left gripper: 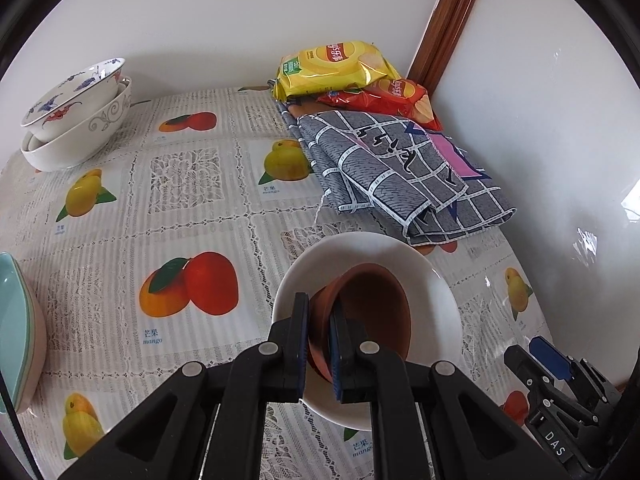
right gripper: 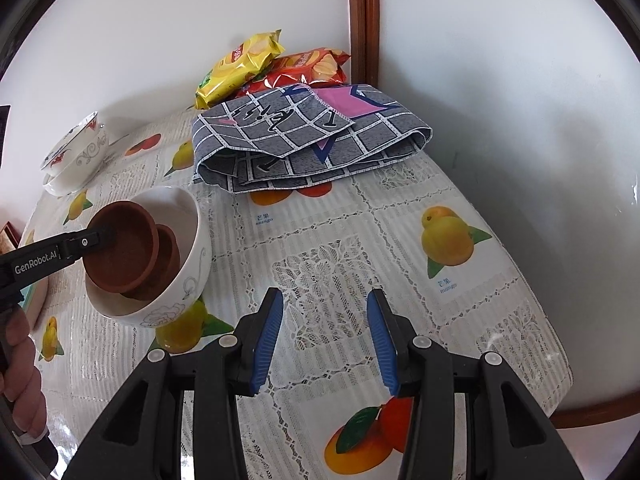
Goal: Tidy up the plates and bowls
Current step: 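Carry the held terracotta bowl with the left tool over the white bowl, then lower the terracotta bowl with the left tool onto the other inside the white bowl, then close both tools on the white bowl rim and lift the bowl, then carry the white bowl with both tools onto the teal plate stack, then open both tools and pull them back from the white bowl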
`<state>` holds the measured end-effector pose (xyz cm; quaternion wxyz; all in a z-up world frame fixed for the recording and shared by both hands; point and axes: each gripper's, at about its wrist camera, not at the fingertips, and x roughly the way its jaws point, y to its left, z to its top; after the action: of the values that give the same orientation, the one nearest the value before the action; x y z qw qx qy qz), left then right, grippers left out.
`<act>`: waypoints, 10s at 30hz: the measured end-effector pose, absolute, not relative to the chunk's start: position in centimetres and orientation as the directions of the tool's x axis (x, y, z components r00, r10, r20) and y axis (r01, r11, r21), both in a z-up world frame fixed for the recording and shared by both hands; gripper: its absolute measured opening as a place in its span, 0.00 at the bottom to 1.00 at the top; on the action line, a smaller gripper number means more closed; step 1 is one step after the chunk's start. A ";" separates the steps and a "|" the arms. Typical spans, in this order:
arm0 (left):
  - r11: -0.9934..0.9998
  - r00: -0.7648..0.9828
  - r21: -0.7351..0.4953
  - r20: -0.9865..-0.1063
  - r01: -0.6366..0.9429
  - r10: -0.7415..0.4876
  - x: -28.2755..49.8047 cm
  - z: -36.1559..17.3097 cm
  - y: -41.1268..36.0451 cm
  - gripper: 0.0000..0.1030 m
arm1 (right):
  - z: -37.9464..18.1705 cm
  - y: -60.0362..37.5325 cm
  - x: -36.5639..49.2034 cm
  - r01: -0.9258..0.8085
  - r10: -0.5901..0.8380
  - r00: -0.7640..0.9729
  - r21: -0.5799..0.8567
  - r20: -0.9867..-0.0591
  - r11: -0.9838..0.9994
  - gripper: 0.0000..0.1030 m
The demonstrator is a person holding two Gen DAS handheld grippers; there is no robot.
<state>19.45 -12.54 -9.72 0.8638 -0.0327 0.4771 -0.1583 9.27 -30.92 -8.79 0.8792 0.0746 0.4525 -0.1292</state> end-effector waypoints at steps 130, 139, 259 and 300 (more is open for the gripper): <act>0.956 0.480 -0.244 -0.827 0.161 -0.291 19.5 -7.8 -5.2 0.09 | -6.2 -19.3 16.2 0.118 0.063 0.564 0.157 -0.823 0.981 0.09; 0.959 0.514 -0.245 -0.810 0.142 -0.283 18.9 -6.2 -2.3 0.09 | -4.6 -16.5 16.0 0.078 0.079 0.588 0.154 -0.805 0.985 0.09; 0.936 0.513 -0.294 -0.844 -0.195 -0.158 19.3 -11.7 21.1 0.09 | -10.6 6.5 22.1 -0.182 0.217 0.449 0.150 -0.867 0.972 0.08; 0.950 0.546 -0.225 -0.834 -0.215 -0.074 16.3 -8.7 21.1 0.23 | -6.7 4.9 18.8 -0.236 0.208 0.535 0.091 -0.819 0.967 0.28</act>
<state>16.29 21.10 -8.72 0.8660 -0.1521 0.4746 0.0407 18.80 4.91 -6.74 0.8761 -0.0155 0.4650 0.1267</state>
